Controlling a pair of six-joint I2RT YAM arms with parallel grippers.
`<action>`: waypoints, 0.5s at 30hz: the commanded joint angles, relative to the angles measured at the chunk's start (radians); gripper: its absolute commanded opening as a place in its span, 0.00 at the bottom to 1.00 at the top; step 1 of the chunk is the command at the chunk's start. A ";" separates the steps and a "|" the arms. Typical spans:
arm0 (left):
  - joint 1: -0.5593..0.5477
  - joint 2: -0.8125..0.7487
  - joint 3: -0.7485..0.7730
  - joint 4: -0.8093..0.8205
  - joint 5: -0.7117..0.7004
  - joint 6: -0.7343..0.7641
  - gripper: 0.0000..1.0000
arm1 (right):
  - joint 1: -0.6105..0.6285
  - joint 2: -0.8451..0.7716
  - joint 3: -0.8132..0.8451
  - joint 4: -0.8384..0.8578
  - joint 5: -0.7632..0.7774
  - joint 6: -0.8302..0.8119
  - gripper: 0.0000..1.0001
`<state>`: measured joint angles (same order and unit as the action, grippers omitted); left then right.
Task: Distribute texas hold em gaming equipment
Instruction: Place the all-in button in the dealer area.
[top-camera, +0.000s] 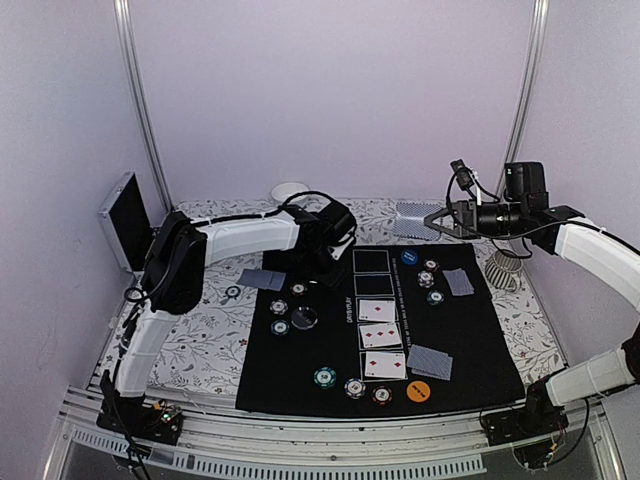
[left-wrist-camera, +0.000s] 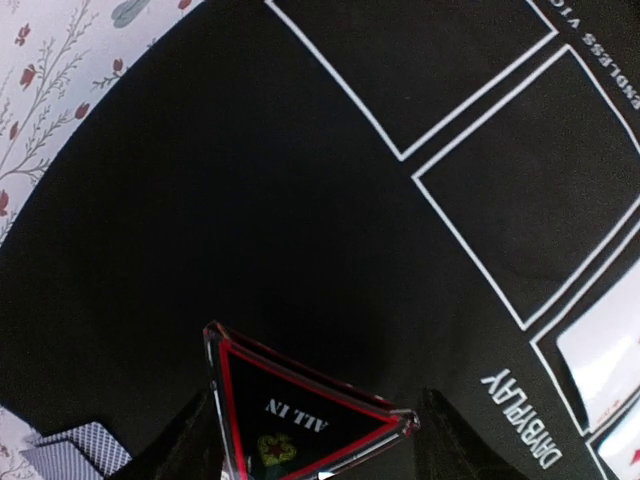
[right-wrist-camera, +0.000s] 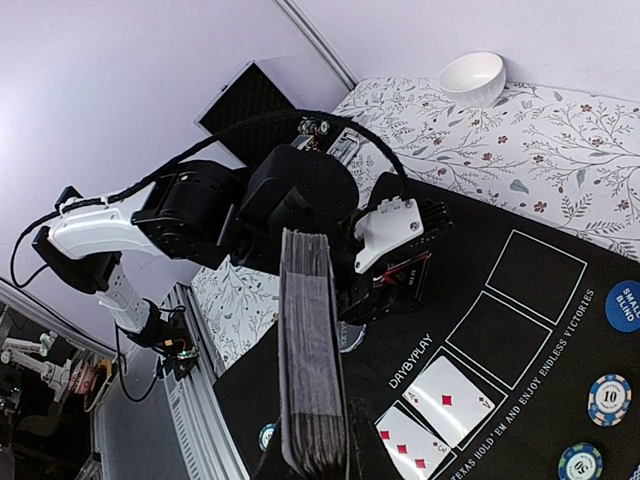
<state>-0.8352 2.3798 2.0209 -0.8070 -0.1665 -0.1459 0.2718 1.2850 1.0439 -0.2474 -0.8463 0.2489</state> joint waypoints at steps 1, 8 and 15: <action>0.027 0.035 0.039 -0.027 0.019 -0.017 0.42 | -0.008 -0.025 0.022 -0.012 0.004 -0.005 0.02; 0.036 -0.009 -0.022 0.003 -0.028 -0.052 0.98 | -0.008 -0.026 0.030 -0.020 0.004 -0.007 0.02; -0.023 -0.317 -0.274 0.362 -0.054 0.098 0.98 | -0.007 -0.023 0.036 -0.024 -0.041 -0.007 0.02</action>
<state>-0.8139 2.3016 1.8801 -0.7116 -0.1944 -0.1623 0.2714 1.2839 1.0447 -0.2710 -0.8497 0.2474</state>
